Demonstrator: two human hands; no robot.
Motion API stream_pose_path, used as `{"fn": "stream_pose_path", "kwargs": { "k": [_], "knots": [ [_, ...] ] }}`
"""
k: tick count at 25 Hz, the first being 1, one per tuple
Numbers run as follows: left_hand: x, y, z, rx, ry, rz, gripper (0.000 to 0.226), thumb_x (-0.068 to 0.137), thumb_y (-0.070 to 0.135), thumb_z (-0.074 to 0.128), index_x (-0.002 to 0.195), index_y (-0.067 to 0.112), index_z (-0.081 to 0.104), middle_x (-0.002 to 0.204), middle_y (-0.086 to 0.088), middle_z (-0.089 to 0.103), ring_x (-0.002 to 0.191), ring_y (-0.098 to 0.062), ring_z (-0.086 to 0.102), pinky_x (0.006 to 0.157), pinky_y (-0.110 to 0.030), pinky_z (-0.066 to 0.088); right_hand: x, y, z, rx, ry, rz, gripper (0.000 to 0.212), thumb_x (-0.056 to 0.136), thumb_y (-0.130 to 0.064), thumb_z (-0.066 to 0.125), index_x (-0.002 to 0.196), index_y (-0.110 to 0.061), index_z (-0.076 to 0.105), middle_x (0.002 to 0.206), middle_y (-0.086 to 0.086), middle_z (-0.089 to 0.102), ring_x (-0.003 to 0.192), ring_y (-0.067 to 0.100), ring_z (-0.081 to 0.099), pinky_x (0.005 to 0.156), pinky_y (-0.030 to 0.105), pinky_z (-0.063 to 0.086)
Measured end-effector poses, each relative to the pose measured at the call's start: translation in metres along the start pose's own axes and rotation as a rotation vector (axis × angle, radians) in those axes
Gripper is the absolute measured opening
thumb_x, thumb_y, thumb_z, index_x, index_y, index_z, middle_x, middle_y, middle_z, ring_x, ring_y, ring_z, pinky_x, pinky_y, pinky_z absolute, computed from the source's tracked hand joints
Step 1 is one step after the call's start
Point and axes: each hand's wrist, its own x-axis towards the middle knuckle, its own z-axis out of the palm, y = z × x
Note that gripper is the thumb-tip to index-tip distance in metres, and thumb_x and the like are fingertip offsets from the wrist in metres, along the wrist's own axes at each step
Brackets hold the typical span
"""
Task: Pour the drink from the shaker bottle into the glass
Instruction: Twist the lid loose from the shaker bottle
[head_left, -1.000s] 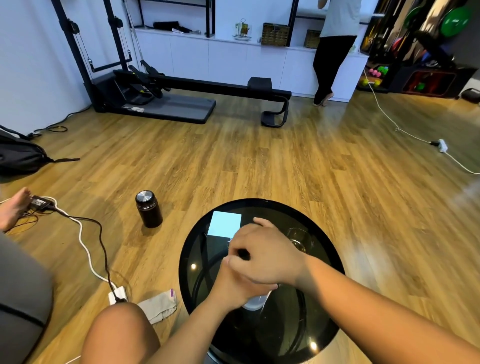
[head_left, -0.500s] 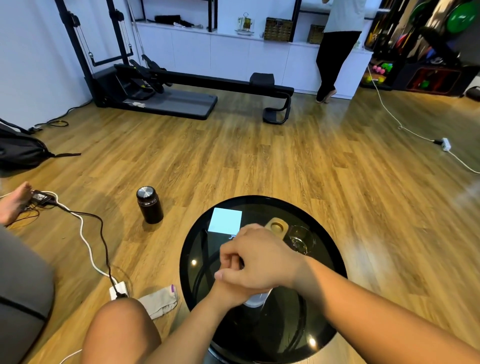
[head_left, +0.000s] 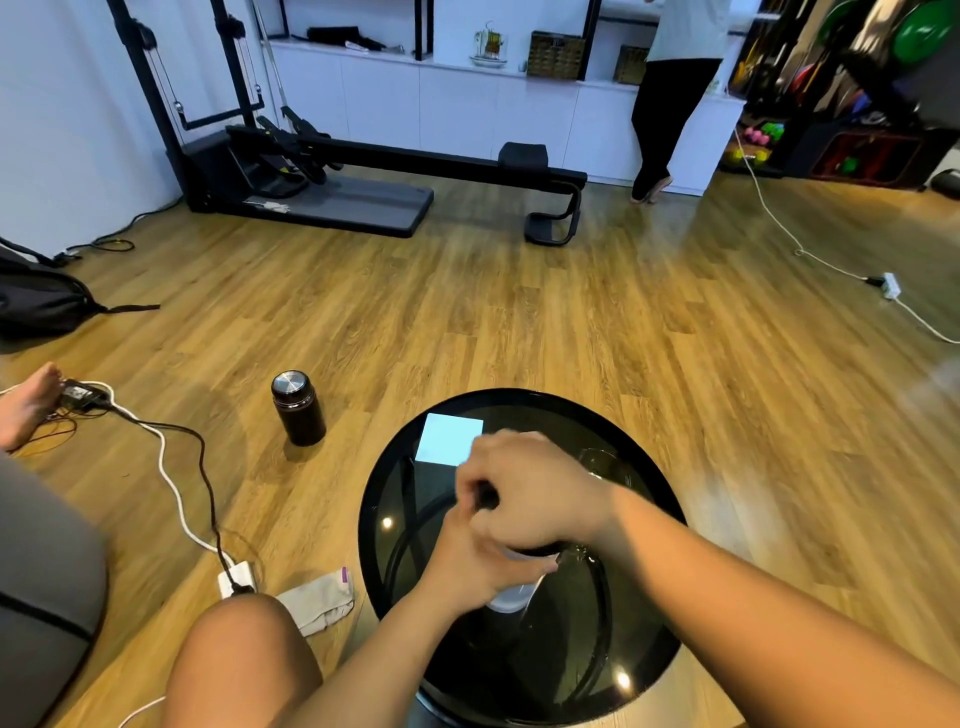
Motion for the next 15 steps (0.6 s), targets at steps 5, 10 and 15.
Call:
{"fn": "stream_pose_path", "kwargs": {
  "k": [5, 10, 15],
  "knots": [
    [0.001, 0.000, -0.002, 0.016, 0.023, 0.001, 0.086, 0.058, 0.038, 0.099, 0.127, 0.044, 0.047, 0.112, 0.028, 0.067, 0.112, 0.012, 0.063, 0.086, -0.005, 0.051, -0.002, 0.003, -0.003, 0.008, 0.170, 0.082, 0.043, 0.092, -0.057, 0.045, 0.121, -0.030, 0.062, 0.118, 0.000, 0.065, 0.112, 0.023, 0.060, 0.093, 0.043, 0.049],
    [0.002, 0.001, -0.003, 0.003, 0.020, 0.006, 0.097, 0.052, 0.047, 0.099, 0.130, 0.042, 0.042, 0.108, 0.019, 0.071, 0.105, 0.001, 0.070, 0.081, -0.011, 0.056, -0.003, 0.008, 0.003, -0.226, 0.081, 0.250, 0.049, 0.096, -0.054, 0.037, 0.127, -0.024, 0.059, 0.121, 0.007, 0.062, 0.115, 0.031, 0.054, 0.094, 0.043, 0.046],
    [-0.001, 0.003, -0.002, 0.012, 0.024, 0.025, 0.090, 0.056, 0.050, 0.093, 0.132, 0.030, 0.050, 0.119, 0.027, 0.060, 0.118, 0.009, 0.059, 0.088, -0.001, 0.046, -0.004, -0.003, -0.006, 0.325, 0.182, -0.106, 0.020, 0.088, -0.041, 0.060, 0.087, -0.024, 0.070, 0.081, -0.007, 0.070, 0.078, 0.008, 0.063, 0.076, 0.032, 0.052]
  ]
}}
